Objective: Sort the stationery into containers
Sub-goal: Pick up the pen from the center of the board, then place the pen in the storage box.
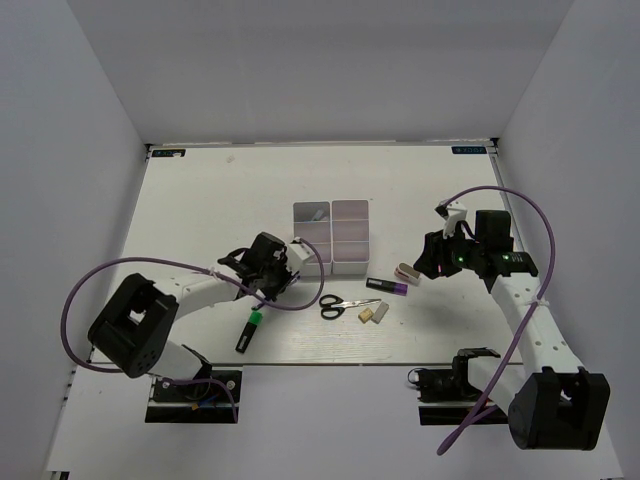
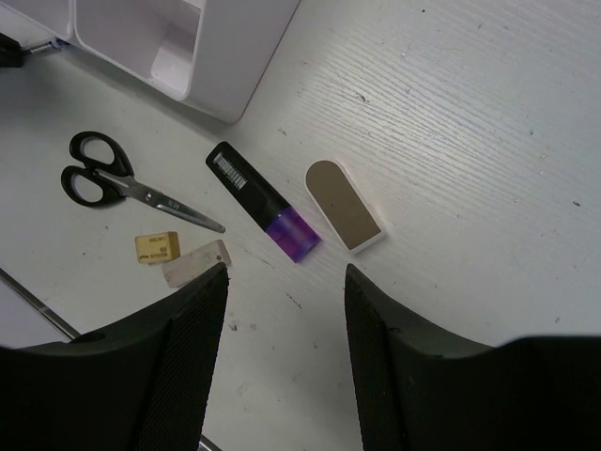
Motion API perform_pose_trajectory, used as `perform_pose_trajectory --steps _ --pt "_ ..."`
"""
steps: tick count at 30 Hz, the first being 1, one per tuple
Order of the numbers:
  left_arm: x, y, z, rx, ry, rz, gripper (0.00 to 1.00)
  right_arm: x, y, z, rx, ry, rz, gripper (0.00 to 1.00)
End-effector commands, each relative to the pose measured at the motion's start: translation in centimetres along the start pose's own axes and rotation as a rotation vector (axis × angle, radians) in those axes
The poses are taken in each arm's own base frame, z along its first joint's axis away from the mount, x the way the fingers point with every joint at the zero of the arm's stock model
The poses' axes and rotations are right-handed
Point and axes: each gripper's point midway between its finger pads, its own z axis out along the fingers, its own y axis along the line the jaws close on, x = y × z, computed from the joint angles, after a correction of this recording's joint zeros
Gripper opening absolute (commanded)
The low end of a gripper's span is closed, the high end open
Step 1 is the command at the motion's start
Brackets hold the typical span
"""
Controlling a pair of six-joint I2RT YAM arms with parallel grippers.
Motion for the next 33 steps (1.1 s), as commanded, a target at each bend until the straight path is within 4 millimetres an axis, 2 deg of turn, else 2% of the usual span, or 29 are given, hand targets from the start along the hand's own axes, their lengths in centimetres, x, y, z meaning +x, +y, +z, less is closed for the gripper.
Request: perform_pose_trajectory --steps 1,2,5,6,10,11,15,16,18,19,20,21,22,23,24,25,26,27,28,31,32,33 --pt "2.4 0.0 0.1 0.002 0.099 -0.001 0.0 -0.5 0.5 -0.5 -0.015 -0.023 -0.012 0.56" --pt "2.5 -0.2 -0.1 0.008 0.11 -0.011 0.0 -0.7 0.4 -0.5 -0.011 -0.028 -0.014 0.56" --pt "1.1 -0.2 -1.7 0.009 0.075 -0.025 0.0 -0.7 0.5 -0.6 -0.014 -0.03 -0.015 0.56" --pt "-0.4 -0.1 -3.2 -0.002 0.017 -0.026 0.0 -0.8 0.6 -0.6 -0.018 -0.032 -0.014 0.56" --pt "-4.9 0.0 -6.9 -0.015 -0.175 -0.049 0.0 -0.9 1.0 -0.7 -0.038 -0.039 -0.015 0.56" --pt "-7.2 0.2 -8.4 -0.02 -0.259 -0.057 0.0 -0.9 1.2 -0.7 -0.044 -0.041 -0.016 0.56" --pt "-12.6 -0.7 -12.2 0.034 -0.501 -0.066 0.0 -0.8 1.2 -0.7 -0.047 -0.037 -0.012 0.56" --pt "-15.7 -0.4 -13.5 0.032 -0.636 -0.088 0.0 -1.0 1.3 -0.8 -0.048 -0.045 -0.018 0.58" --pt "-17.4 -0.9 -13.3 0.076 -0.697 -0.092 0.0 -1.0 1.4 -0.7 -0.056 -0.044 -0.017 0.58" --pt "-20.5 -0.3 -14.8 0.067 -0.833 -0.078 0.0 -1.0 1.5 -0.7 -0.06 -0.044 -0.016 0.58" --pt "-21.9 -0.5 -14.4 0.103 -0.846 -0.099 0.0 -0.9 1.4 -0.6 -0.06 -0.042 -0.018 0.58" --pt "-22.4 -0.4 -12.8 0.115 -0.832 -0.102 0.0 -0.9 1.4 -0.7 -0.059 -0.043 -0.013 0.58" --pt "-25.5 0.2 -13.5 0.11 -0.919 -0.095 0.0 -0.8 1.5 -0.7 -0.061 -0.042 -0.015 0.58" --pt "-26.6 0.3 -13.6 0.115 -0.942 -0.111 0.0 -0.9 1.5 -0.6 -0.063 -0.044 -0.015 0.58" --pt "-27.4 0.8 -12.1 0.113 -0.946 -0.118 0.0 -0.8 1.5 -0.6 -0.064 -0.041 -0.011 0.58" --pt "-29.5 1.2 -12.3 0.118 -0.985 -0.129 0.0 -0.8 1.5 -0.6 -0.064 -0.041 -0.013 0.58" --pt "-30.2 1.6 -12.0 0.107 -0.993 -0.14 0.0 -0.8 1.5 -0.6 -0.065 -0.041 -0.015 0.58" --pt "-30.6 1.8 -10.6 0.114 -0.978 -0.146 0.0 -0.8 1.5 -0.6 -0.063 -0.042 -0.014 0.58" --pt "-32.6 2.1 -11.0 0.112 -1.001 -0.138 0.0 -0.9 1.6 -0.7 -0.065 -0.043 -0.017 0.58" --pt "-34.6 2.6 -10.0 0.099 -1.0 -0.125 0.0 -1.0 1.5 -0.7 -0.061 -0.048 -0.018 0.58" --pt "-35.6 2.8 -10.6 0.096 -1.019 -0.115 0.0 -0.9 1.5 -0.7 -0.066 -0.043 -0.015 0.58" --pt "-35.6 3.0 -9.7 0.091 -1.005 -0.119 0.0 -1.0 1.6 -0.7 -0.068 -0.046 -0.017 0.58"
